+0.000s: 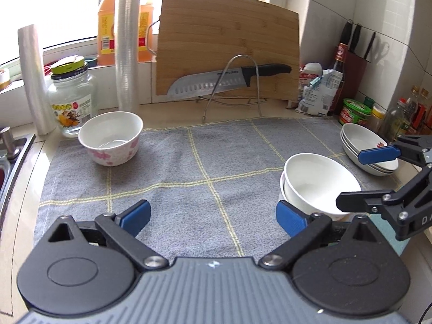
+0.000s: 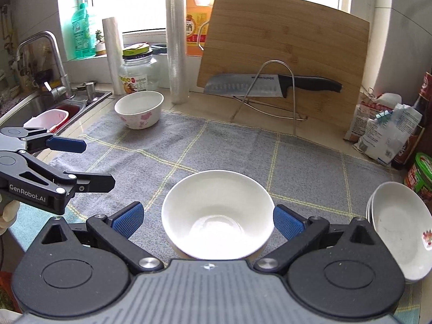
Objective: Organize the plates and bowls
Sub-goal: 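Withdraw the right tool toward the remaining floral bowl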
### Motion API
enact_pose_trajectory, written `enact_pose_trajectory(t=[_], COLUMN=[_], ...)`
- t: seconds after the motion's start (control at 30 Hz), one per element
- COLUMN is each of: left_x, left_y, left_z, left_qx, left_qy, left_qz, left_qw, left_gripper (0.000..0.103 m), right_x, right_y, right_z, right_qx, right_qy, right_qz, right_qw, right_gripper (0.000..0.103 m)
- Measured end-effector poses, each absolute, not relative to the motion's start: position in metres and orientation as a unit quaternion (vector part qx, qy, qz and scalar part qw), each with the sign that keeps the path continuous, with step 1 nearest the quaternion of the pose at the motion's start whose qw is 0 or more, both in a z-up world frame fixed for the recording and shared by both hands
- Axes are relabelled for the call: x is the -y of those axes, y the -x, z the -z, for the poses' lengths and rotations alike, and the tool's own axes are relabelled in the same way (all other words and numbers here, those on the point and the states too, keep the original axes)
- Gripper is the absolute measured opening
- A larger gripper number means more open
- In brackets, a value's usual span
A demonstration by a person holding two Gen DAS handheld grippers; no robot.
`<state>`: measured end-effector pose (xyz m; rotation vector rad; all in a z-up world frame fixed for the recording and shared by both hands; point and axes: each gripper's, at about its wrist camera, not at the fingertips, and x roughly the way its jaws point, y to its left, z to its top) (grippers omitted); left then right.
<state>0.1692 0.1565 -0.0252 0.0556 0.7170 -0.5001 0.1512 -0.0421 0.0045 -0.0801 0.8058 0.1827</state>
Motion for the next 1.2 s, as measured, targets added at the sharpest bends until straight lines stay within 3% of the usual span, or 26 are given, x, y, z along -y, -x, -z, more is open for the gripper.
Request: enact_pose_trajectory(t=[0.43, 1.2], left_x=[-0.182, -0.244], left_y=[-0.181, -0.317], left_z=[-0.003, 0.0], left_qx=[-0.336, -0.349], left_qy=[-0.015, -0.101], left_qz=[0.152, 0.251], left_qw=[0.929, 0.897], left_gripper=[0.099, 0.099], right_x=[0.012, -0.112], right_y=[-0.173, -0.258], right_z=[-0.017, 0.015], right_qx=[-0.343, -0.358], right_qy=[0.073, 0.082], right_qz=[-0.169, -0.072], right_qw=[0.921, 0.927], right_gripper=[0.103, 0.103])
